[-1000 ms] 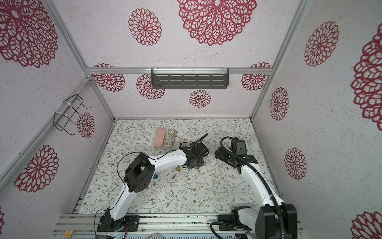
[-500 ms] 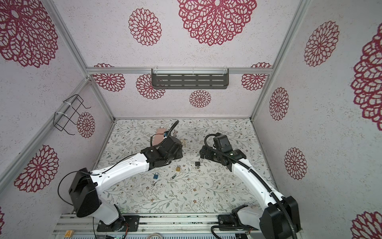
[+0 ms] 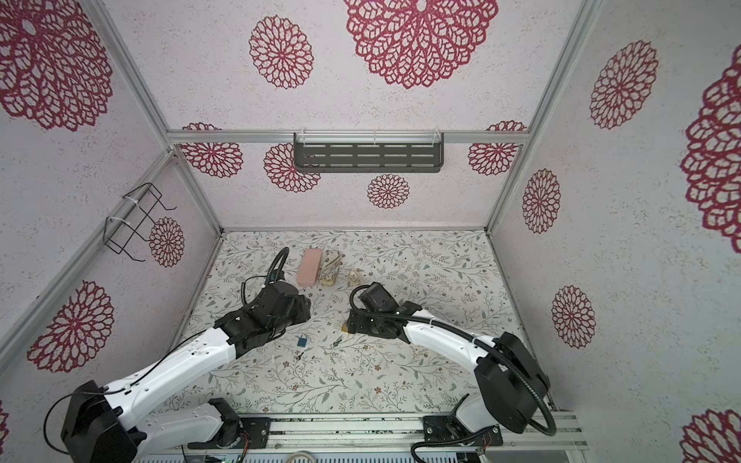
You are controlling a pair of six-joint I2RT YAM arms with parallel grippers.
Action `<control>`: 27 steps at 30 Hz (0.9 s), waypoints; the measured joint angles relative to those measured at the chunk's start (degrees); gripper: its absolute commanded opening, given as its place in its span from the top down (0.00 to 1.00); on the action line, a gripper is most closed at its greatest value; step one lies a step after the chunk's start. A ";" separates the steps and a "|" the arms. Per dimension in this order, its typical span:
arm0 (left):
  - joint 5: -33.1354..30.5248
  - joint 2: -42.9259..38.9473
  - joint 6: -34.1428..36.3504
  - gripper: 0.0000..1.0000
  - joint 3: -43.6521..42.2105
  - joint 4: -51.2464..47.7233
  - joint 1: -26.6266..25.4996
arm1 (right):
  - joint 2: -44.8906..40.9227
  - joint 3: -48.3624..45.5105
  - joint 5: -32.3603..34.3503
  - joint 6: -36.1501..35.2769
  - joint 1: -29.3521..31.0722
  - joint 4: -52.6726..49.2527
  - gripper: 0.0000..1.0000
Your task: Unlock with the key
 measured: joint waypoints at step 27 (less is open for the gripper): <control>4.74 -10.75 1.49 0.45 -8.50 -0.04 8.07 | 19.47 9.35 0.94 6.73 9.53 6.80 0.24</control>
